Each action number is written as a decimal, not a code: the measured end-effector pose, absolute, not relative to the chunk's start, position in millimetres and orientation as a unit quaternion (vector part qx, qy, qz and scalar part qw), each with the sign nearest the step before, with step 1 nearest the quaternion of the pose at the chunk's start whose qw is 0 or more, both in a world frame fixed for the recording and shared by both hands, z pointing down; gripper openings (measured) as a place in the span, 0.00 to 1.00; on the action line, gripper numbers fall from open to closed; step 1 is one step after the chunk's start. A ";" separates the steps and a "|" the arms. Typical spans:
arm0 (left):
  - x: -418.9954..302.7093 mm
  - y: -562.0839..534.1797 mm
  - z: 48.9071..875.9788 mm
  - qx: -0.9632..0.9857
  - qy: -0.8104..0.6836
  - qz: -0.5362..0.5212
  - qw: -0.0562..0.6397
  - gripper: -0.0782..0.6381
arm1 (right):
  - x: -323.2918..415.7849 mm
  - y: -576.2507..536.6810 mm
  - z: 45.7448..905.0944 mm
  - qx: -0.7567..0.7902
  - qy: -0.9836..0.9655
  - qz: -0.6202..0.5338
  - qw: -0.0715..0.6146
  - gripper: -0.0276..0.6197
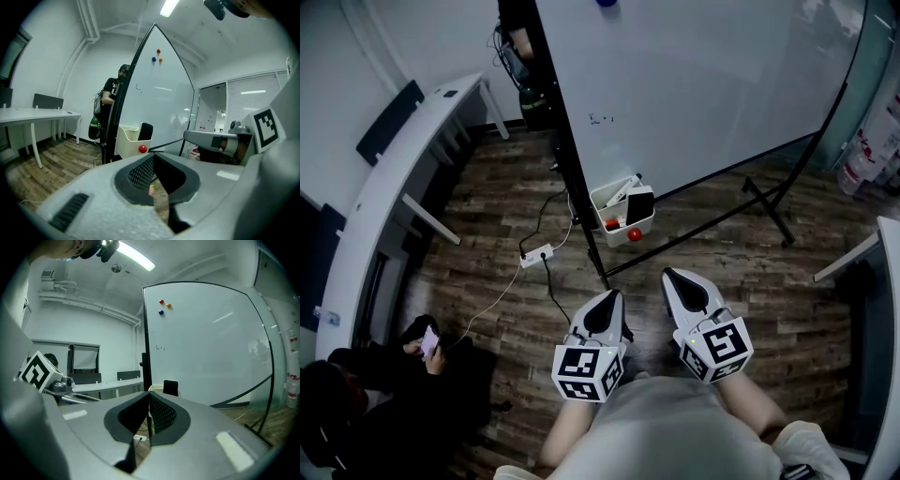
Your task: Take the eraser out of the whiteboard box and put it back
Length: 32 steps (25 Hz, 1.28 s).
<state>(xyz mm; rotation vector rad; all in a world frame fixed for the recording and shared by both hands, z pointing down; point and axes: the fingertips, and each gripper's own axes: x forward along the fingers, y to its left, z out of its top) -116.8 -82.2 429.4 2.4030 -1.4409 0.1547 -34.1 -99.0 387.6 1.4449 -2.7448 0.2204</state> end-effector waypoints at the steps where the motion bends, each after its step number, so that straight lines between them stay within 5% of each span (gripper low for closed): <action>1: -118.9 -84.5 428.9 0.843 -0.509 0.053 0.167 0.12 | -35.1 -101.9 387.8 0.465 -0.882 0.072 0.017 0.06; 32: -126.4 -174.1 425.4 0.767 -0.617 0.037 0.171 0.12 | -41.4 -231.7 401.9 0.356 -0.929 0.078 0.061 0.43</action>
